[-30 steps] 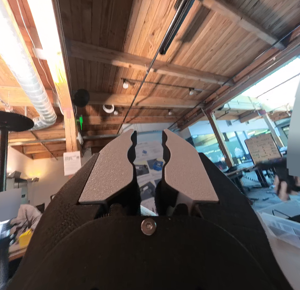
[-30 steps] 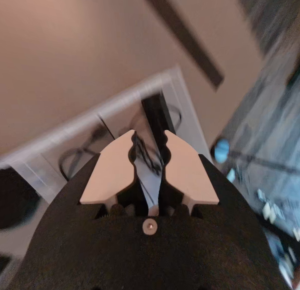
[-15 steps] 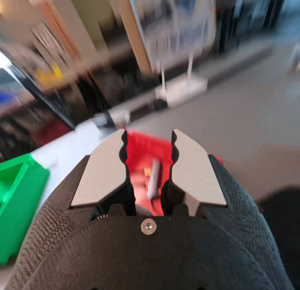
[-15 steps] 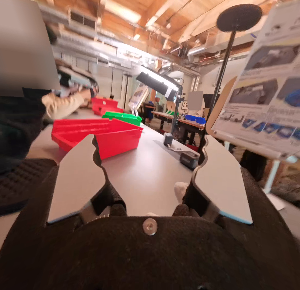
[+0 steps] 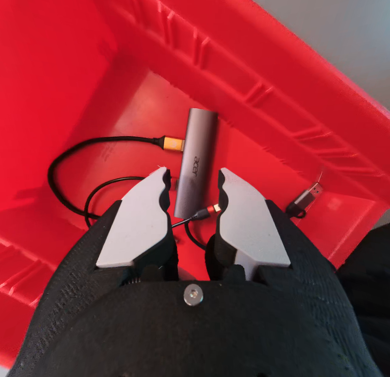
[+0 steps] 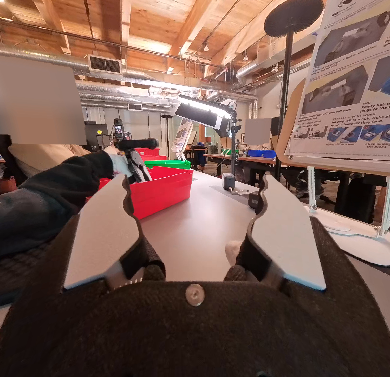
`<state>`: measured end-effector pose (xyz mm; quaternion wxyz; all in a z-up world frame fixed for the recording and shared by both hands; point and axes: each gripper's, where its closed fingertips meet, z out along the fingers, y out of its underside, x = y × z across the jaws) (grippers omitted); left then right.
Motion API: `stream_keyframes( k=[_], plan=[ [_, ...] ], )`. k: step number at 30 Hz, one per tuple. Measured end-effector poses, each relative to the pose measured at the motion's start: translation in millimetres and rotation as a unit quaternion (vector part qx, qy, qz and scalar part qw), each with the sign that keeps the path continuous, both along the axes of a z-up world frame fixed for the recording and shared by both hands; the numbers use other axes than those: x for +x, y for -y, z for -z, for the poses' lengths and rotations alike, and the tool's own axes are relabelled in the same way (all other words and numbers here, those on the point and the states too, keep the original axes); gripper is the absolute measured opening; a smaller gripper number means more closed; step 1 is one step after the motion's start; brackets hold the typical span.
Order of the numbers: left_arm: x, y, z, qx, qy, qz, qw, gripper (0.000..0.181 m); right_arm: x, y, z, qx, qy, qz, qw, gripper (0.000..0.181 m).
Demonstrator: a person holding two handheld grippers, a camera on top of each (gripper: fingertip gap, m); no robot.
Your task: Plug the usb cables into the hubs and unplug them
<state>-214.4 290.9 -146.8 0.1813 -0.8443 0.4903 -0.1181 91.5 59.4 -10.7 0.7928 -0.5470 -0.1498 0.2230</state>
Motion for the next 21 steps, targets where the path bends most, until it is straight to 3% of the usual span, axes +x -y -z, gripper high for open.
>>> stream_keyframes(
  k=[6, 9, 14, 16, 18, 21],
  plan=[
    [1.3, 1.5, 31.4, -0.032, -0.049, 0.018, 0.998, 0.044, 2.5, 4.0, -6.5, 0.010, -0.006, 0.002, 1.000, 0.113],
    [10.1, -4.4, 31.3, -0.016, -0.020, 0.022, 0.999, 0.031, 3.7, 5.7, -9.0, 0.015, -0.005, 0.005, 1.000, 0.113],
    [5.3, -6.9, 27.2, 0.006, -0.027, 0.043, 0.999, 0.031, 0.4, 5.8, -7.9, 0.013, 0.009, 0.005, 1.000, 0.112],
    [4.9, -16.4, 0.3, 0.062, -0.001, 0.028, 0.998, 0.030, -0.1, 5.6, -8.4, 0.013, 0.006, 0.004, 1.000, 0.112],
    [8.0, -24.7, -43.7, 0.139, 0.057, 0.010, 0.989, 0.030, -0.5, 5.9, -10.1, 0.016, 0.002, 0.002, 1.000, 0.111],
    [15.9, -28.4, -122.7, 0.291, 0.150, -0.001, 0.945, 0.030, 0.1, 4.4, -10.4, 0.014, 0.006, 0.011, 1.000, 0.108]
  ],
)
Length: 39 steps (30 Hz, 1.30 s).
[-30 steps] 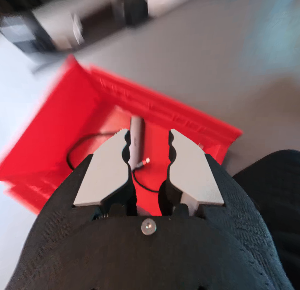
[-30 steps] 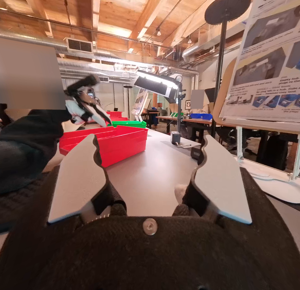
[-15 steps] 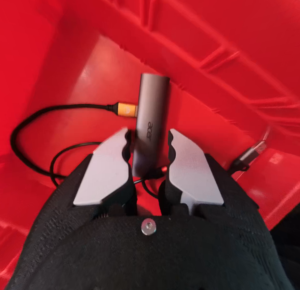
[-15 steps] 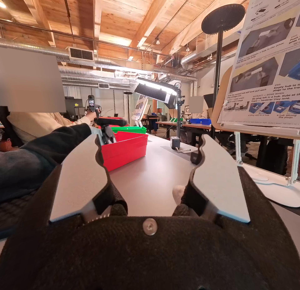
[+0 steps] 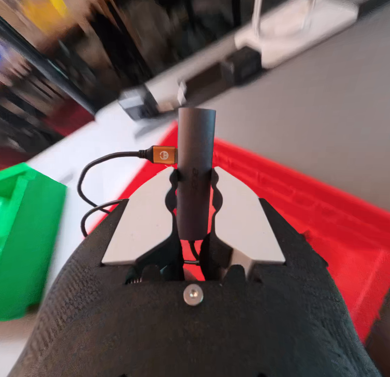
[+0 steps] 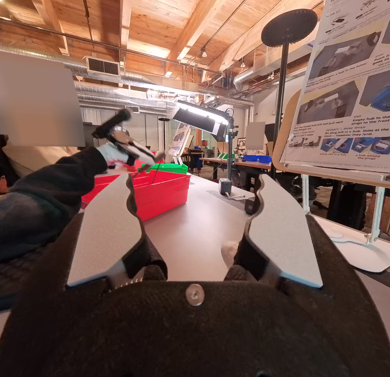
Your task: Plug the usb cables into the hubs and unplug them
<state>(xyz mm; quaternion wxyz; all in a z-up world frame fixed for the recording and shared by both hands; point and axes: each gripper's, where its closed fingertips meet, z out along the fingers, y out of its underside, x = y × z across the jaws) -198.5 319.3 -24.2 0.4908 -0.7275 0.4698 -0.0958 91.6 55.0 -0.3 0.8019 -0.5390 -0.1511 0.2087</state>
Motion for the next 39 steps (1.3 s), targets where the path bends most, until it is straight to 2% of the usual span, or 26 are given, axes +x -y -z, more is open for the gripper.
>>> stream_keyframes(
  k=[2, 5, 7, 10, 14, 18, 23, 28, 31, 33, 37, 39],
  plan=[
    [7.9, 4.4, -50.2, 0.115, 0.041, -0.007, 0.992, 0.030, -1.0, -0.8, -0.1, 0.000, 0.010, 0.007, 1.000, 0.107],
    [36.9, 25.7, -102.8, 0.290, 0.031, 0.014, 0.956, 0.030, -4.4, -1.4, -0.7, -0.005, 0.018, 0.009, 1.000, 0.102],
    [67.9, 44.3, -120.8, 0.366, 0.007, 0.037, 0.930, 0.030, -7.6, -0.4, -2.5, -0.008, 0.019, 0.003, 1.000, 0.094],
    [124.8, 80.9, -129.9, 0.454, -0.035, 0.102, 0.884, 0.030, -11.1, 4.3, -6.6, 0.001, 0.023, -0.005, 1.000, 0.075],
    [195.8, 135.4, -117.6, 0.523, -0.088, 0.199, 0.824, 0.030, -9.1, 9.8, -11.8, 0.013, 0.026, -0.008, 1.000, 0.063],
    [248.7, 185.8, -88.7, 0.552, -0.125, 0.290, 0.772, 0.030, -5.2, 13.1, -15.7, 0.013, 0.014, -0.016, 1.000, 0.063],
    [288.6, 235.0, -50.0, 0.567, -0.163, 0.373, 0.716, 0.030, 1.0, 14.8, -19.4, -0.001, -0.026, -0.034, 0.999, 0.066],
    [306.4, 266.9, -22.6, 0.571, -0.185, 0.426, 0.677, 0.030, 2.2, 11.5, -9.8, -0.035, -0.004, -0.032, 0.999, 0.050],
    [309.2, 277.0, -15.9, 0.572, -0.191, 0.442, 0.664, 0.030, 3.9, 8.8, -1.9, -0.055, 0.017, -0.019, 0.998, 0.017],
    [311.8, 281.7, -20.6, 0.562, -0.163, 0.444, 0.678, 0.031, 6.7, 13.3, -6.2, -0.048, 0.013, -0.023, 0.998, 0.017],
    [314.8, 290.1, -52.5, 0.515, -0.038, 0.427, 0.742, 0.033, 28.7, 24.1, -25.7, -0.021, -0.090, -0.031, 0.995, 0.017],
    [312.0, 291.7, -79.0, 0.454, 0.062, 0.405, 0.791, 0.030, 50.2, 34.4, -38.0, 0.015, -0.179, -0.055, 0.982, 0.017]
  ],
)
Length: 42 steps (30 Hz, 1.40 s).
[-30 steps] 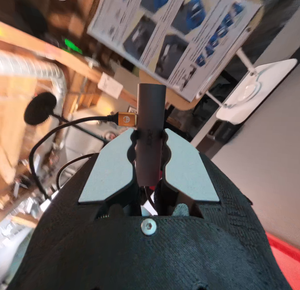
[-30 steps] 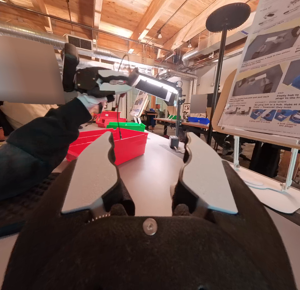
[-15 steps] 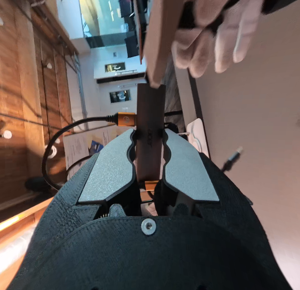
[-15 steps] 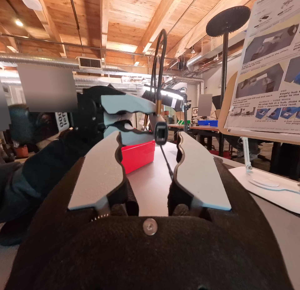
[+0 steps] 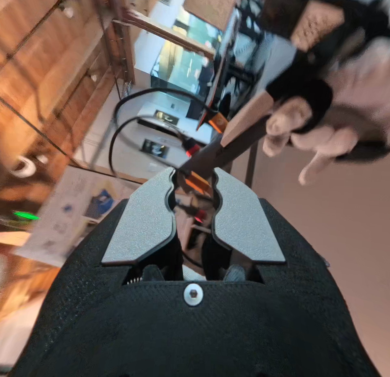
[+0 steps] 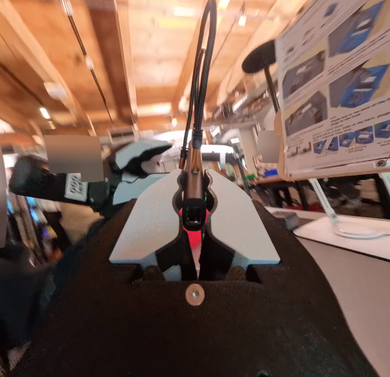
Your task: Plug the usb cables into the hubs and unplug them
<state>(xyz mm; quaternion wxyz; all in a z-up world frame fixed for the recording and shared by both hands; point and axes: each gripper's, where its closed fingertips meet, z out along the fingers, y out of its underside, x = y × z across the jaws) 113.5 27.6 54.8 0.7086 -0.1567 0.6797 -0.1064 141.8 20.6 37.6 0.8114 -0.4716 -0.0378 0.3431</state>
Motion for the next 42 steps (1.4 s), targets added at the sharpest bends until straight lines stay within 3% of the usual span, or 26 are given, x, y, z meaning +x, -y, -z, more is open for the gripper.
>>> stream_keyframes(
  k=[2, 3, 6, 7, 9, 13, 16, 20, 24, 28, 29, 36, 40, 42],
  plan=[
    [1.0, 15.3, -10.3, -0.172, 0.011, 0.072, 0.982, 0.029, 24.0, 13.8, -11.7, 0.050, -0.097, -0.025, 0.994, 0.017],
    [3.5, 24.2, -11.9, -0.276, 0.001, 0.114, 0.954, 0.029, 34.0, 21.5, -16.3, 0.078, -0.134, -0.034, 0.987, 0.017],
    [15.1, 51.1, 1.7, -0.536, -0.087, 0.218, 0.811, 0.038, 47.0, 34.3, -22.7, 0.123, -0.172, -0.038, 0.977, 0.017],
    [20.2, 53.6, 9.2, -0.585, -0.108, 0.228, 0.771, 0.039, 43.4, 34.1, -23.3, 0.121, -0.164, -0.044, 0.978, 0.017],
    [27.8, 51.3, 17.6, -0.643, -0.105, 0.245, 0.718, 0.040, 25.9, 29.8, -22.5, 0.107, -0.127, -0.067, 0.984, 0.017],
    [22.9, 36.2, 7.3, -0.692, -0.036, 0.301, 0.655, 0.034, -12.9, 18.2, -17.2, 0.078, -0.071, -0.100, 0.989, 0.016],
    [14.2, 25.0, 2.2, -0.686, -0.020, 0.328, 0.649, 0.018, -18.2, 11.6, -12.6, 0.042, -0.074, -0.119, 0.989, 0.016],
    [11.3, 18.0, 7.3, -0.685, -0.043, 0.336, 0.646, 0.016, -25.7, 3.4, -3.8, -0.004, -0.028, -0.111, 0.993, 0.016],
    [8.0, 9.7, 4.4, -0.699, -0.045, 0.340, 0.627, 0.016, -15.2, 9.6, -6.7, 0.012, -0.022, -0.093, 0.995, 0.019],
    [6.6, 10.3, 15.4, -0.677, -0.108, 0.320, 0.654, 0.016, -5.5, 13.0, -10.2, 0.013, -0.051, -0.109, 0.993, 0.018],
    [6.2, 13.0, 16.7, -0.672, -0.118, 0.322, 0.657, 0.016, -8.8, 11.1, -7.4, 0.003, -0.043, -0.114, 0.993, 0.010],
    [15.8, 31.7, 14.1, -0.682, -0.075, 0.343, 0.641, 0.025, -7.1, 19.7, -18.0, 0.057, -0.095, -0.102, 0.989, 0.006],
    [13.9, 38.4, 8.8, -0.685, -0.034, 0.368, 0.628, 0.018, -16.6, 21.0, -19.2, 0.073, -0.087, -0.103, 0.988, 0.008],
    [12.6, 35.9, 8.5, -0.682, -0.036, 0.362, 0.635, 0.017, -18.3, 19.3, -19.3, 0.069, -0.091, -0.103, 0.988, 0.008]
  ],
)
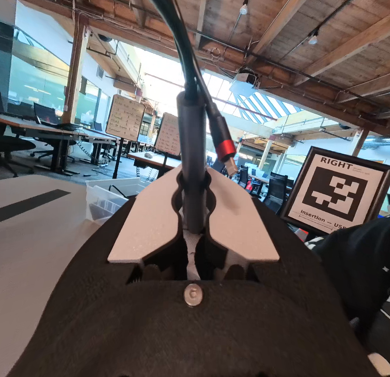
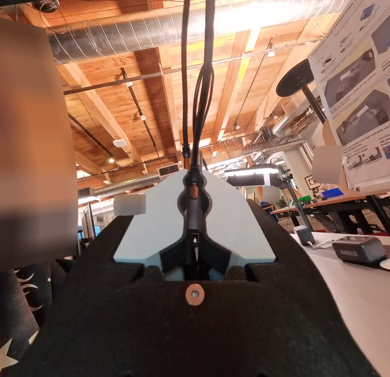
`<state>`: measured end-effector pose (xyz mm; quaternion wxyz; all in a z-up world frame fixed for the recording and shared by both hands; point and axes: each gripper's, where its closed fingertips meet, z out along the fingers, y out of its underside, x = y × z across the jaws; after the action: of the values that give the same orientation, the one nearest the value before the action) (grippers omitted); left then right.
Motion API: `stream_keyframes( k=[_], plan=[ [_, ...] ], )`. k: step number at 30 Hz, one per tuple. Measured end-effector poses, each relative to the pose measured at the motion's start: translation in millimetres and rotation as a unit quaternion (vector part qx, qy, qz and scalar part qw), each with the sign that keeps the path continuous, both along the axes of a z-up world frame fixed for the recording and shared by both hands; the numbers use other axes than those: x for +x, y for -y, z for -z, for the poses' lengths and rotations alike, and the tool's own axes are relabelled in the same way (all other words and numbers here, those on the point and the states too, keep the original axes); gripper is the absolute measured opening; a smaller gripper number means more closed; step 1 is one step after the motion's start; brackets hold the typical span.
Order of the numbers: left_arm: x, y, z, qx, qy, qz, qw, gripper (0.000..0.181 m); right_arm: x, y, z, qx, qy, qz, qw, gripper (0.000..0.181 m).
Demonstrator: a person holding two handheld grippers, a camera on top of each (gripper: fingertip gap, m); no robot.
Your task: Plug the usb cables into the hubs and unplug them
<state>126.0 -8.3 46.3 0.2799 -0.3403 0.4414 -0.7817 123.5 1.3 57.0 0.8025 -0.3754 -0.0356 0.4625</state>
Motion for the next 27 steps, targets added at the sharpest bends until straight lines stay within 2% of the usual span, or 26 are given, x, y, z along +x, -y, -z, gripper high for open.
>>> stream_keyframes(
  k=[5, 9, 12, 17, 22, 26, 27],
  plan=[
    [-2.5, -4.3, -1.1, -0.025, -0.009, 0.025, 0.999, 0.017, -3.3, -3.1, 1.6, -0.016, 0.028, 0.013, 0.999, 0.009],
    [-4.3, -7.1, -8.3, -0.133, 0.035, 0.040, 0.990, 0.018, -2.7, -2.1, -0.9, 0.000, -0.007, 0.039, 0.999, 0.007],
    [-7.8, -11.8, -13.3, -0.177, 0.074, 0.020, 0.981, 0.018, -6.0, -3.2, 0.1, 0.000, -0.028, 0.059, 0.998, 0.007],
    [-14.1, -10.8, -18.3, -0.155, 0.101, -0.002, 0.983, 0.018, -11.9, -2.0, -3.9, 0.009, -0.024, 0.084, 0.996, 0.007],
    [-18.7, -15.2, -23.1, -0.174, 0.110, -0.006, 0.979, 0.020, -10.9, -0.7, -10.1, 0.008, -0.034, 0.116, 0.993, 0.006],
    [-19.4, -12.5, -25.9, -0.163, 0.106, -0.008, 0.981, 0.021, -9.8, 3.2, -14.2, 0.023, -0.044, 0.121, 0.991, 0.010],
    [-19.2, -10.9, -26.2, -0.160, 0.104, -0.006, 0.982, 0.021, -8.7, 4.8, -15.4, 0.029, -0.048, 0.119, 0.991, 0.007]
  ],
)
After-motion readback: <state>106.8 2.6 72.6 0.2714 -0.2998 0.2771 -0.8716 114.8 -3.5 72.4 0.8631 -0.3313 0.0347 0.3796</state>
